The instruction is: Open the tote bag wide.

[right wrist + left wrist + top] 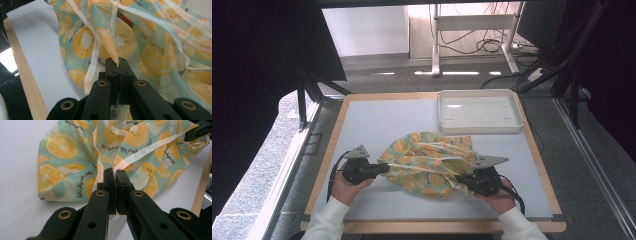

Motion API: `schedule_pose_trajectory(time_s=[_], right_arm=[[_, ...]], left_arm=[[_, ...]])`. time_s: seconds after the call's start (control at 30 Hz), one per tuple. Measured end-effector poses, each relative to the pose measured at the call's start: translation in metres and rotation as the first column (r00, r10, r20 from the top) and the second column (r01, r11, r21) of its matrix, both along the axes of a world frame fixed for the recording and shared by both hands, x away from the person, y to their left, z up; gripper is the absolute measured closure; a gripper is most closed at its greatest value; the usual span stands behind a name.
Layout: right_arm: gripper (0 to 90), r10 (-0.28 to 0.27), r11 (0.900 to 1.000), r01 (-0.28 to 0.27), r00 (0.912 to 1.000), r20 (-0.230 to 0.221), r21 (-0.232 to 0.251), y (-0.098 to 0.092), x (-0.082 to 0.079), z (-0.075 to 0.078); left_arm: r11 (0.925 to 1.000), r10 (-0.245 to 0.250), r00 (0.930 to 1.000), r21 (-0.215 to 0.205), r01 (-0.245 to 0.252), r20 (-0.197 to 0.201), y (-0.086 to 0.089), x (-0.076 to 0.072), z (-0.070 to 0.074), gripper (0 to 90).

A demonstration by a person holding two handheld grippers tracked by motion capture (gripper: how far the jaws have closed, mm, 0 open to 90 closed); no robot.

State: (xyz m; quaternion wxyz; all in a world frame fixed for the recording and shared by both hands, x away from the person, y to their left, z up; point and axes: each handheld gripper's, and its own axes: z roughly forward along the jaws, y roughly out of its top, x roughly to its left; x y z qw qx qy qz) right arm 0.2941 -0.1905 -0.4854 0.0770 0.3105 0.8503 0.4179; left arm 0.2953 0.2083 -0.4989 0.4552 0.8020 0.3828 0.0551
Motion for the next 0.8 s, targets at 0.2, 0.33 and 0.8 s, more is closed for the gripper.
schedule_pose_trajectory(time_s=[0.2, 0.33, 0.8], right_arm=[[87.9, 0.012, 1.000, -0.013, 0.9993, -0.036, -0.025, 0.001, -0.001, -0.009], [87.9, 0.014, 0.999, -0.016, 0.9987, -0.049, -0.041, 0.002, -0.001, -0.013], [87.9, 0.016, 0.991, -0.022, 0.9990, -0.041, -0.135, 0.006, -0.002, -0.026]], left_arm=[[0.9999, -0.008, 0.9998, 0.008, 0.008, -0.019, 0.000, -0.002, -0.008, 89.0], [0.9996, -0.015, 0.9996, 0.024, 0.015, -0.026, 0.000, -0.003, -0.011, 88.8], [0.9952, -0.012, 0.9969, 0.095, 0.019, -0.078, -0.009, 0.003, -0.030, 88.1]])
